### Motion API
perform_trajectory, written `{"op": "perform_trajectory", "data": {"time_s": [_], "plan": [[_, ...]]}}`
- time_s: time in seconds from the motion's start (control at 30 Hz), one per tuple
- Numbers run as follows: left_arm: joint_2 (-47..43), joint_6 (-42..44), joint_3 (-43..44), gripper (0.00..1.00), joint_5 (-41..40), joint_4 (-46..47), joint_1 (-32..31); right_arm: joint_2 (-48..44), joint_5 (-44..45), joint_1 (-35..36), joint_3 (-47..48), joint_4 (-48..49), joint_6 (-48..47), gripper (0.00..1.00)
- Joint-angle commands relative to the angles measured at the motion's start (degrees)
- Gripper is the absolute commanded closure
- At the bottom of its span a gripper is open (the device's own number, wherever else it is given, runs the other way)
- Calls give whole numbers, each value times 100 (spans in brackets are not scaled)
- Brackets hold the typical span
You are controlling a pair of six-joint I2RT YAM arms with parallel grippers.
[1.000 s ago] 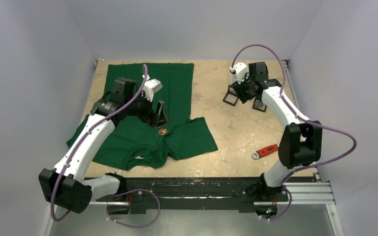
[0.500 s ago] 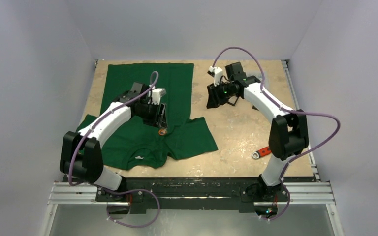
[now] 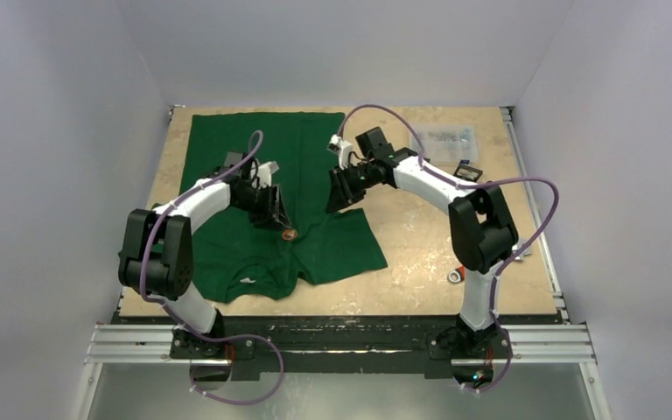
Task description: Remove the brooch from the garment
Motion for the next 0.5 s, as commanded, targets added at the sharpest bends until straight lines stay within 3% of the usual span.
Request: {"op": "perform_trajectory", "data": {"time_s": [0.0,0.47], "plan": [[61,-204,-81,65,309,299,-4,205,-424,234,322,654,628,70],[419,-339,-180,66,212,335,146,952,-575,819,486,1195,1266,71]]}}
